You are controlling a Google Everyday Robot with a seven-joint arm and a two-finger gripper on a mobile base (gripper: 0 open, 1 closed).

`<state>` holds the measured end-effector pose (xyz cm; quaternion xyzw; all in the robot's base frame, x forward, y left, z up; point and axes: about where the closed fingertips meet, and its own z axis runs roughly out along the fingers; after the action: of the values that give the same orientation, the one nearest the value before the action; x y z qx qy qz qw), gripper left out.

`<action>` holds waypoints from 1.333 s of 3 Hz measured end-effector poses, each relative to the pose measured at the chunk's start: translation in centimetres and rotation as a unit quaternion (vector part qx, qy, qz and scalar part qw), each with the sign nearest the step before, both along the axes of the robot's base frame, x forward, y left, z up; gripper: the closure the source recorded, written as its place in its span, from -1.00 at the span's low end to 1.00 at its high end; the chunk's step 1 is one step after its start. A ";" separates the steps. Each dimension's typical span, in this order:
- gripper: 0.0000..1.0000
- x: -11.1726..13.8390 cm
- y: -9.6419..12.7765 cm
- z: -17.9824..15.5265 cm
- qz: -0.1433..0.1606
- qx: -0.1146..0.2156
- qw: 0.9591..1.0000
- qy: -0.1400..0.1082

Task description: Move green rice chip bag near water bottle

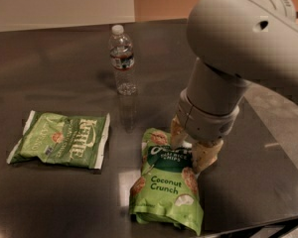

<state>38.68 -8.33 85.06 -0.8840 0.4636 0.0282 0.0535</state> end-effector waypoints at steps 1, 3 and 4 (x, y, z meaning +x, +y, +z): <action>0.76 2.4 -0.9 1.6 -0.050 0.003 0.999 -0.005; 1.00 9.9 -2.6 5.0 -0.160 0.023 0.985 -0.054; 1.00 13.6 -2.6 5.9 -0.204 0.040 0.976 -0.071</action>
Offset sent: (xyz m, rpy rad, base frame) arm 0.1018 -0.0365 0.0621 0.0544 -0.0953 -0.3638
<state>52.24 -10.97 90.97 -0.7677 0.6277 -0.0273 0.1262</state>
